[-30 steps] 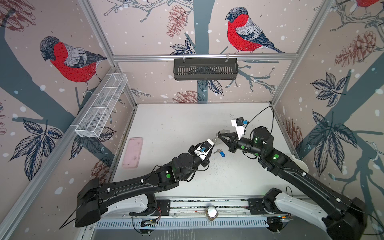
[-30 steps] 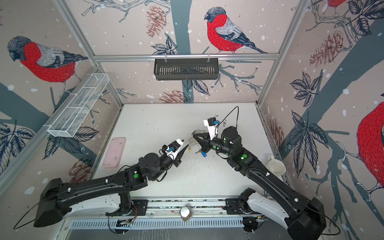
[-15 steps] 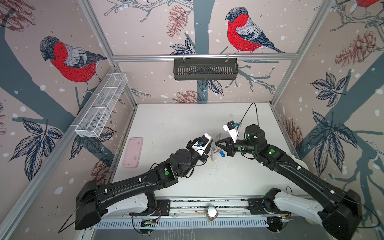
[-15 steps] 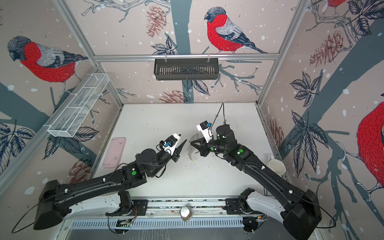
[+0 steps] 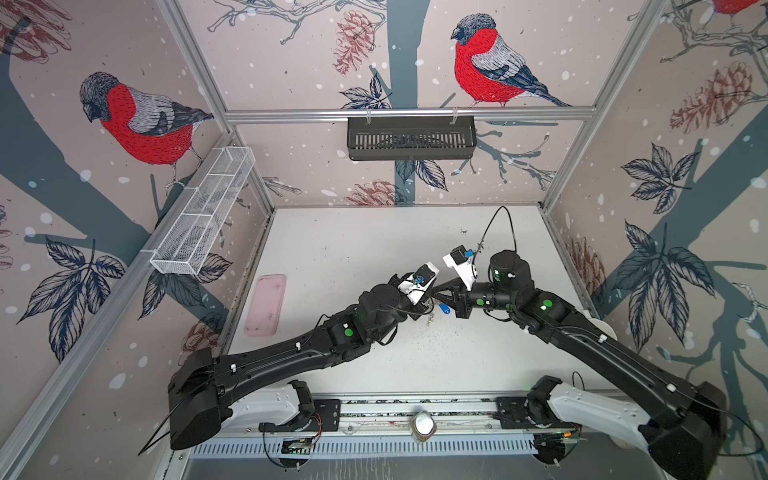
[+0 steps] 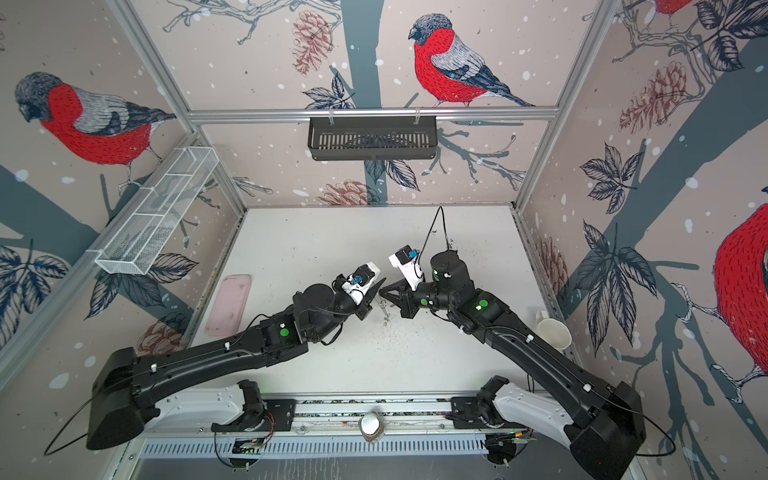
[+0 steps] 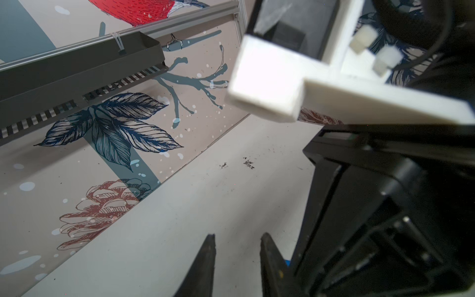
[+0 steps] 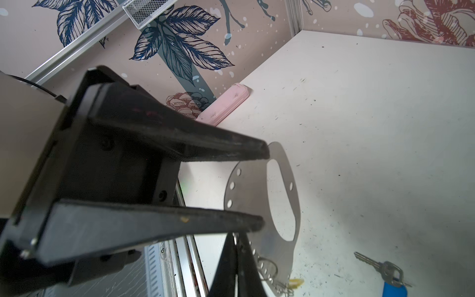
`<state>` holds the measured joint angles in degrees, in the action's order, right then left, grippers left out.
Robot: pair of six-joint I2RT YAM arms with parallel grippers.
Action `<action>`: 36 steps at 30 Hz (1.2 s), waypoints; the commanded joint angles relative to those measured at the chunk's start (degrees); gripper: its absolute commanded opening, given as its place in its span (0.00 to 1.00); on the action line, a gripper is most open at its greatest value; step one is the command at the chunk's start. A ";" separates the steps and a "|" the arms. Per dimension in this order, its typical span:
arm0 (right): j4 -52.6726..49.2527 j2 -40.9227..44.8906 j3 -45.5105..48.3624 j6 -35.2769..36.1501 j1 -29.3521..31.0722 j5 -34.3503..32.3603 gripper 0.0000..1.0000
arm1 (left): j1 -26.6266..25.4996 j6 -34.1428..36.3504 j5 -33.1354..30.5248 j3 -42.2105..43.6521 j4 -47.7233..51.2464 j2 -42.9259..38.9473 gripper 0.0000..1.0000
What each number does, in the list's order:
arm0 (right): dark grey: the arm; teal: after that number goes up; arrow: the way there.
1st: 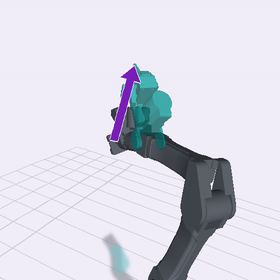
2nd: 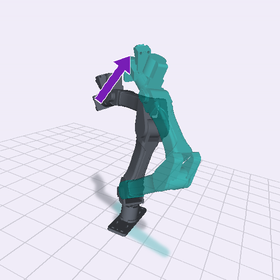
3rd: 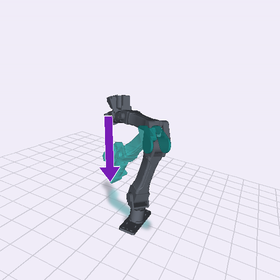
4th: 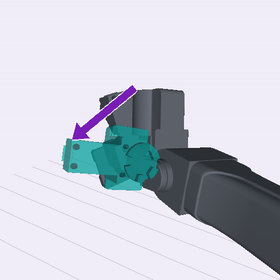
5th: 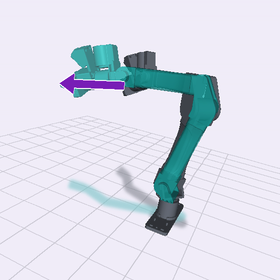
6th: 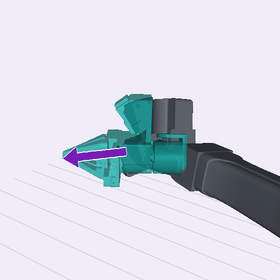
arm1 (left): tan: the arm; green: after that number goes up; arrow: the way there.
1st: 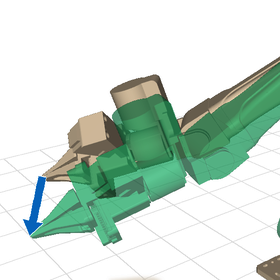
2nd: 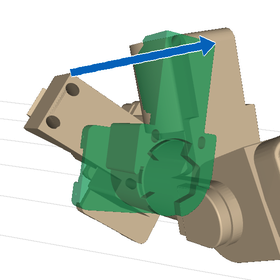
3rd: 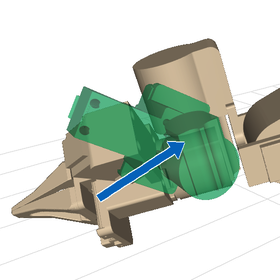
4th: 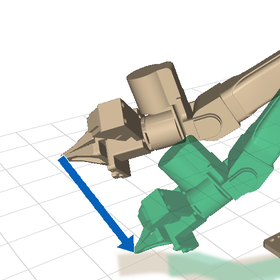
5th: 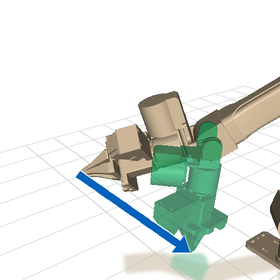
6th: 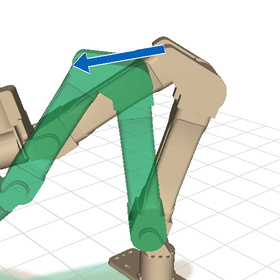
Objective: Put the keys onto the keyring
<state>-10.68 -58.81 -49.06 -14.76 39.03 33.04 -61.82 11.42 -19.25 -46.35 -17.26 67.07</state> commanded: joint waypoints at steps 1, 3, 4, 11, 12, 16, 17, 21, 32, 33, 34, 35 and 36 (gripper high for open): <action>-0.09 0.97 -0.69 1.14 0.09 -2.27 0.00 | 0.45 -1.12 -4.54 -0.41 2.06 -0.32 0.22; -0.84 1.29 -1.32 1.29 0.09 -3.44 0.00 | 0.56 -1.27 -5.13 0.19 2.35 -1.10 0.20; -1.21 1.55 -1.63 1.22 0.09 -4.61 0.00 | 0.65 -1.35 -5.11 0.63 2.09 -1.59 0.18; -0.07 4.42 -1.34 1.02 0.60 -13.43 0.00 | 0.70 -2.44 -1.60 3.63 0.55 -5.80 0.17; 0.60 4.72 -1.08 1.44 0.77 -14.01 0.00 | 0.66 -2.54 -1.77 4.09 0.31 -6.33 0.18; 4.55 6.62 0.71 4.57 1.45 -14.62 0.00 | 0.66 -2.60 -3.00 5.76 -0.53 -8.64 0.26; 5.32 7.05 0.93 5.39 1.63 -14.47 0.00 | 0.66 -2.51 -3.13 6.14 -0.75 -9.29 0.27; 9.24 9.67 2.93 8.48 2.17 -12.94 0.00 | 0.65 -1.69 -4.51 6.71 -1.23 -11.62 0.28; 13.22 11.00 4.93 12.03 2.20 -7.86 0.00 | 0.65 0.94 -0.53 9.09 -4.58 -14.10 0.33; 13.35 10.84 4.94 12.29 2.20 -7.49 0.00 | 0.65 1.35 1.27 9.08 -4.56 -13.92 0.34; 13.19 10.65 4.77 12.63 2.19 -7.11 0.00 | 0.65 1.87 3.03 9.15 -4.99 -13.89 0.35; 13.03 10.42 4.60 12.81 2.20 -6.75 0.00 | 0.57 2.34 4.02 9.40 -5.36 -13.94 0.35; 12.67 10.23 4.36 12.96 2.20 -6.31 0.00 | 0.52 2.95 4.71 9.60 -6.03 -13.98 0.35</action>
<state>-0.40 -48.31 -44.18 -3.55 41.12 24.27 -61.23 12.29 -18.74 -37.10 -19.20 53.10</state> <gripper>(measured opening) 0.049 0.354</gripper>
